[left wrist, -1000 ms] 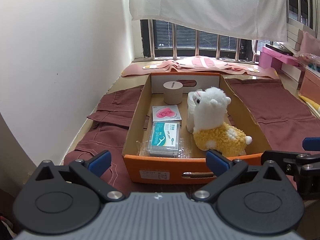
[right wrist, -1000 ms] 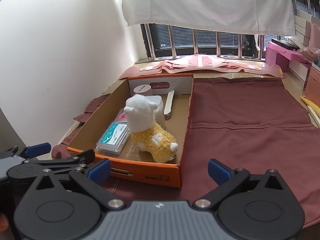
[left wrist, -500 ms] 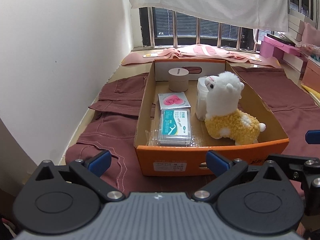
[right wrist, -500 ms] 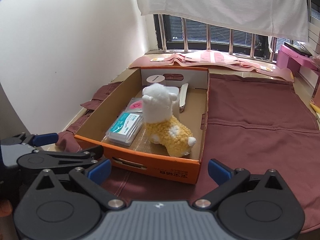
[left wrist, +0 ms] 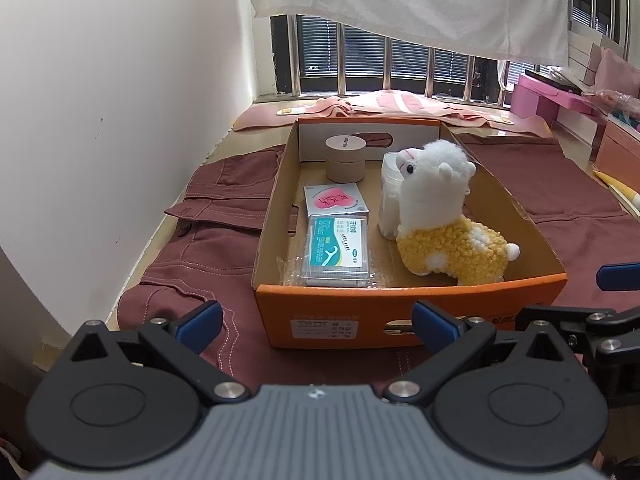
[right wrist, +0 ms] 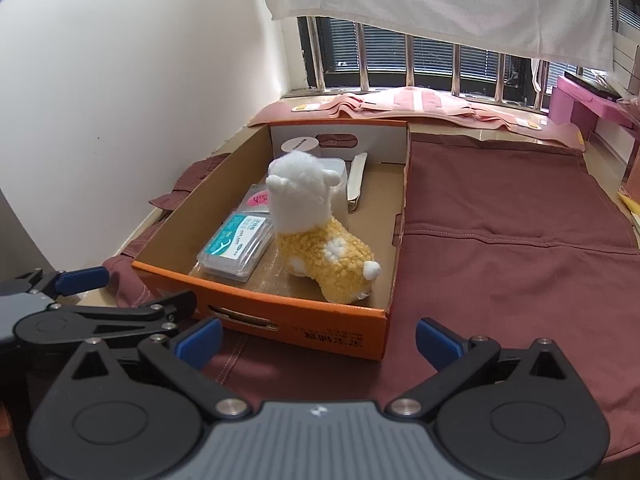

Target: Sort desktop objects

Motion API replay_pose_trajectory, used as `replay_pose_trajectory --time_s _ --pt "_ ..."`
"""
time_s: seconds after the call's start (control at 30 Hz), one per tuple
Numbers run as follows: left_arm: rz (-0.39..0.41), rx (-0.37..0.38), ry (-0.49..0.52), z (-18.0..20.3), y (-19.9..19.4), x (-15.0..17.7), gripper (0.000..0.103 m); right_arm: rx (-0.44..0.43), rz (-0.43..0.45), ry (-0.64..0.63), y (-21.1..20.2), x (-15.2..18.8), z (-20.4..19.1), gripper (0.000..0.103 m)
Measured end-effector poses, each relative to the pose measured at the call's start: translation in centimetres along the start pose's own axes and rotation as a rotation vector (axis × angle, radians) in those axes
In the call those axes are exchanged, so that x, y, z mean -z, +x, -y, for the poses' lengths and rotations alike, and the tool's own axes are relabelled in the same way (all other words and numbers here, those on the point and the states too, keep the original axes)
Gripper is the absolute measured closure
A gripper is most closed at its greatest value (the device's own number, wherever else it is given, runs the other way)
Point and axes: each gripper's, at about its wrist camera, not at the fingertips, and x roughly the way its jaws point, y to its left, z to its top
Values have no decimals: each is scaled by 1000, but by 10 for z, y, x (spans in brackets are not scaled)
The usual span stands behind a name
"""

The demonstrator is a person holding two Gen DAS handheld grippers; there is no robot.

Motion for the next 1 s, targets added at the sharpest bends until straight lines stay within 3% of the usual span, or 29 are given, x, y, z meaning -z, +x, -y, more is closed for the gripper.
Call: replay_pose_trajectory --time_s 1.0 --pt "4 -12 -41 2 -7 -10 0 -49 -32 16 -1 -7 8 0"
